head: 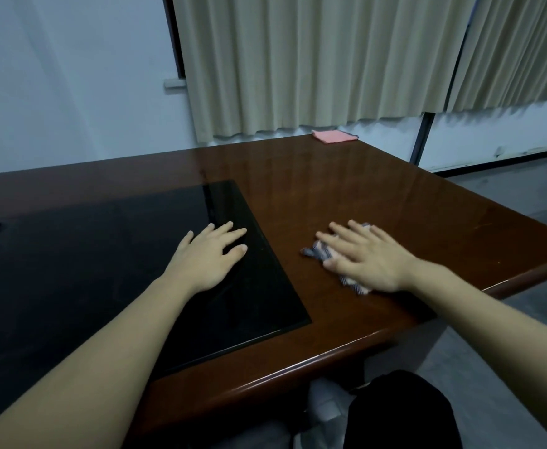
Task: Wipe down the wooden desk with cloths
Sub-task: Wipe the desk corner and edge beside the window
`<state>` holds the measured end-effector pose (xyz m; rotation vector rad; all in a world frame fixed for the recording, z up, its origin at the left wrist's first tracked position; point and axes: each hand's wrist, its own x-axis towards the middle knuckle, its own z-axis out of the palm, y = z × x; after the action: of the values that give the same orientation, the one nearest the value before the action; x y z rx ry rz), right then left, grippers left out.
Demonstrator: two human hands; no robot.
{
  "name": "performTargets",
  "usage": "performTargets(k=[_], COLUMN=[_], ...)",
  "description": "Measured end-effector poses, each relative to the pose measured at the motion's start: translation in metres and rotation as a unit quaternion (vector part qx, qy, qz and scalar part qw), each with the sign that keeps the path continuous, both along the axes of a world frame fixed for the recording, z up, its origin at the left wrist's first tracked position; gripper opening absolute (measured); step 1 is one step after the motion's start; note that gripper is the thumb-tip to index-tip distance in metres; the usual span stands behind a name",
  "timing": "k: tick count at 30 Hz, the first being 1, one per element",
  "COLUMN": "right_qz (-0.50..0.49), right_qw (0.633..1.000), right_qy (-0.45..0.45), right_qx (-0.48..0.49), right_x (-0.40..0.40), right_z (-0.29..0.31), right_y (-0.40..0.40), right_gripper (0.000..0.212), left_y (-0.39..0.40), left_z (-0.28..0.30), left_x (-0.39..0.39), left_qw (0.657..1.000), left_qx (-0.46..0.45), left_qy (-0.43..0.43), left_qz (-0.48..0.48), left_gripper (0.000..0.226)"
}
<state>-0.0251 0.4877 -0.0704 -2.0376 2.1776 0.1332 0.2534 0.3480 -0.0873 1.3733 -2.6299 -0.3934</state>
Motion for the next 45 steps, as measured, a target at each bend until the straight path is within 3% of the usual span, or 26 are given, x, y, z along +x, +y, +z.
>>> performTargets(k=[5, 9, 14, 21, 24, 27, 38, 45], right_qz=[-0.042, 0.05, 0.169, 0.094, 0.031, 0.0, 0.207, 0.118], right_qw=[0.999, 0.999, 0.985, 0.995, 0.999, 1.0, 0.978, 0.993], right_qy=[0.005, -0.014, -0.032, -0.023, -0.012, -0.006, -0.022, -0.026], right_qx=[0.004, 0.004, -0.005, 0.007, -0.011, -0.006, -0.017, 0.006], right_x=[0.004, 0.064, 0.113, 0.058, 0.037, 0.047, 0.154, 0.102], right_z=[-0.003, 0.001, -0.001, 0.0, -0.004, -0.005, -0.004, 0.002], right_y=[-0.035, -0.015, 0.035, 0.017, -0.012, -0.036, 0.048, 0.027], right_gripper=[0.068, 0.067, 0.066, 0.064, 0.083, 0.071, 0.068, 0.071], left_y=[0.001, -0.002, -0.002, 0.001, -0.003, -0.006, -0.006, -0.004], left_z=[0.001, 0.005, 0.012, 0.015, 0.013, 0.008, -0.001, -0.001], left_x=[-0.001, -0.001, 0.014, 0.056, 0.071, 0.077, 0.076, 0.077], left_qw=[1.0, 0.999, 0.992, 0.999, 0.999, 0.998, 0.998, 0.999], left_qx=[0.006, 0.027, 0.054, 0.02, 0.01, 0.01, 0.001, -0.003], left_qy=[0.007, 0.025, 0.115, 0.029, 0.021, 0.017, 0.004, 0.002], left_qz=[0.004, -0.003, -0.004, 0.015, 0.04, 0.052, 0.057, 0.053], left_gripper=[0.051, 0.048, 0.047, 0.049, 0.049, 0.049, 0.048, 0.048])
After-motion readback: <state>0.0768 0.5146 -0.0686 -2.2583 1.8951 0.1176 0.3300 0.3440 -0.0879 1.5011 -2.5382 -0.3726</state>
